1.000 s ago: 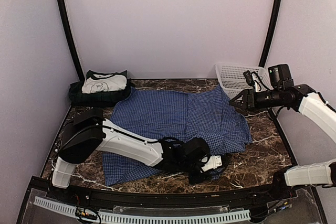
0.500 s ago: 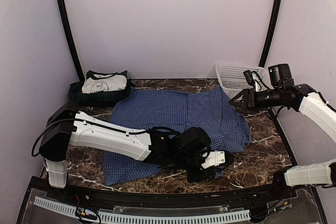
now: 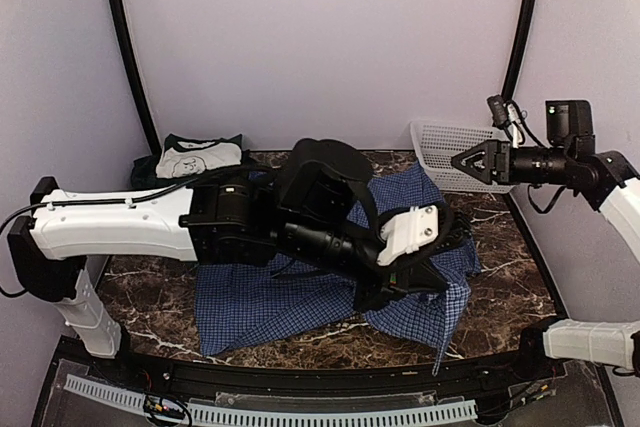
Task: Fold and stack the mixed laundry pile
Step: Pick up the flattened shirt from the center of the board, then pass from the left arm to the right
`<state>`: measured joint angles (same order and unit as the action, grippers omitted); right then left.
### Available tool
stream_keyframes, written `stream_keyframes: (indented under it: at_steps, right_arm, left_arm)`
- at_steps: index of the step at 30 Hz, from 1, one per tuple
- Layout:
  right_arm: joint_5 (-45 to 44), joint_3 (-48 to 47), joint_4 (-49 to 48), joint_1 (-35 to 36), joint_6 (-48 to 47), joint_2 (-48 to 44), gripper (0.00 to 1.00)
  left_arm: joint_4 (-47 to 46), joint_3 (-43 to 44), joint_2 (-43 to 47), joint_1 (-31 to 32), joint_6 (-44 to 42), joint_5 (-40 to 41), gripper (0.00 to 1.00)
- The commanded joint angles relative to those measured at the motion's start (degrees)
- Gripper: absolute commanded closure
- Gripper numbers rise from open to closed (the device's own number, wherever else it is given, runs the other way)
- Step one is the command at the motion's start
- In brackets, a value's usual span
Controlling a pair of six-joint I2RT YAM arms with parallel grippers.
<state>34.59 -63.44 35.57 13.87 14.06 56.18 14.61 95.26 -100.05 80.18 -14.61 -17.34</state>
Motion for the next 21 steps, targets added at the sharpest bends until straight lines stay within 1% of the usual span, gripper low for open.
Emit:
stream_keyframes:
  at_steps: [1, 2, 3, 4, 5, 7, 11, 14, 17, 21]
  right_arm:
    - [3.5, -3.1, 0.6, -0.2, -1.3, -3.1, 0.29]
    - [4.8, -3.3, 0.6, -0.2, -1.8, -3.7, 0.29]
    - [6.0, -3.4, 0.7, -0.2, -2.4, -4.4, 0.28]
    - [7.3, -3.4, 0.6, -0.2, -3.0, -5.0, 0.27]
    - [8.8, -3.4, 0.5, -0.2, -3.7, -5.8, 0.25]
    - [14.0, -2.8, -0.7, -0.2, -5.0, -7.3, 0.21]
    - [20.6, -1.4, -2.0, 0.4, -7.5, -9.3, 0.17]
    - [24.1, -0.4, -1.9, 1.7, -9.7, -9.6, 0.17]
    - [24.0, 0.8, -2.3, 4.1, -11.0, -9.4, 0.15]
    - [21.2, 0.5, -2.5, 9.3, -12.5, -7.5, 0.14]
  left_arm:
    - [2.7, 4.7, 5.4, -2.5, 0.0, 0.2, 1.0]
    - [2.6, 5.3, 5.8, -3.4, 0.3, 0.0, 1.0]
    - [2.5, 5.5, 6.4, -5.7, 1.0, -2.0, 1.0]
    - [2.0, 5.4, 6.7, -6.9, 1.4, -3.4, 1.0]
    - [1.5, 5.1, 7.5, -9.4, 2.1, -6.5, 1.0]
    - [-0.2, 3.4, 9.0, -12.3, 2.3, -10.3, 1.0]
    - [-3.3, -0.9, 11.8, -14.7, 0.3, -13.0, 1.0]
    - [-5.8, -3.2, 13.2, -17.6, 2.5, -15.8, 1.0]
    - [-7.9, -4.9, 14.4, -19.7, 4.1, -17.9, 1.0]
    - [-9.2, -4.8, 14.2, -21.9, 6.7, -21.8, 1.0]
